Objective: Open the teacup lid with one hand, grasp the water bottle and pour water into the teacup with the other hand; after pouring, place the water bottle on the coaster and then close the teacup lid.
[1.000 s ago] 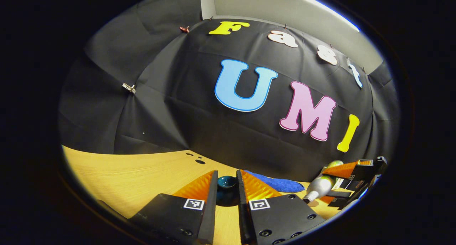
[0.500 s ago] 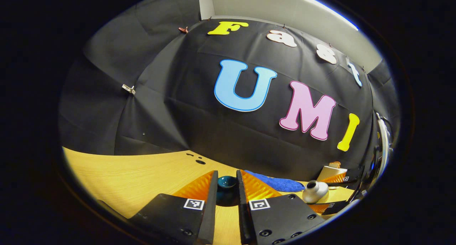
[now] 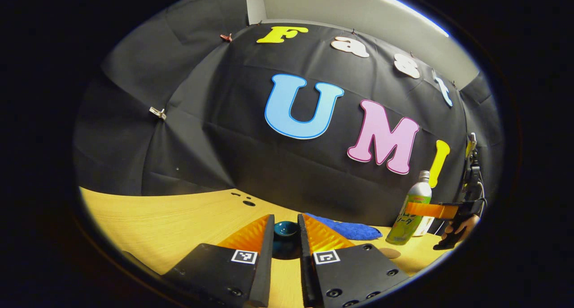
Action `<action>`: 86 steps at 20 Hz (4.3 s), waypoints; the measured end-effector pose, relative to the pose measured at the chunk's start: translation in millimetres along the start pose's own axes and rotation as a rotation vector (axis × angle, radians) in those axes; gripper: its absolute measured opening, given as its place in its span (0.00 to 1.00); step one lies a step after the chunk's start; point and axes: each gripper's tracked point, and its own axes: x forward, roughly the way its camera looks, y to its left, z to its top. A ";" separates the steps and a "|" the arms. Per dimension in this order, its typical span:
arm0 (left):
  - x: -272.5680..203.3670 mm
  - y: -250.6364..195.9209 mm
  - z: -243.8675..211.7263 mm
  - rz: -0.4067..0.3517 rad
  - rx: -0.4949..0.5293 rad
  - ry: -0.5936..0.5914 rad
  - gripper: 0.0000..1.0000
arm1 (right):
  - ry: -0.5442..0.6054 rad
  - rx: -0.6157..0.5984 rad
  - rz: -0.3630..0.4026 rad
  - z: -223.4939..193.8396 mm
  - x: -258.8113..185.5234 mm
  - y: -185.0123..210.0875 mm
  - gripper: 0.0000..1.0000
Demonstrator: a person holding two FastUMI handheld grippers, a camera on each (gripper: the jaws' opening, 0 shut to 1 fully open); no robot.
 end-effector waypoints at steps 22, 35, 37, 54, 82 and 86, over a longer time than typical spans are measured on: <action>0.6 -2.3 -0.3 -0.006 0.003 0.002 0.31 | 0.128 0.050 -0.194 -34.2 3.0 -11.9 0.78; -1.4 -13.1 -1.2 -0.022 0.020 0.009 0.31 | 0.185 0.072 -0.177 -42.2 -17.5 -5.9 0.93; -2.6 -17.9 -1.2 -0.026 0.037 0.015 0.31 | 0.177 0.084 -0.180 -38.9 -29.9 -9.2 0.98; -40.1 -132.0 -50.0 -0.198 0.148 0.171 0.31 | 0.109 0.167 -0.125 -41.2 -133.6 9.3 0.98; -1.0 -133.3 -122.9 -0.093 0.357 0.381 0.36 | 0.011 -0.053 -0.135 -37.4 -184.7 46.8 0.98; -6.1 -135.9 -116.1 -0.079 0.335 0.341 0.53 | 0.011 -0.053 -0.138 -37.4 -184.4 45.8 0.98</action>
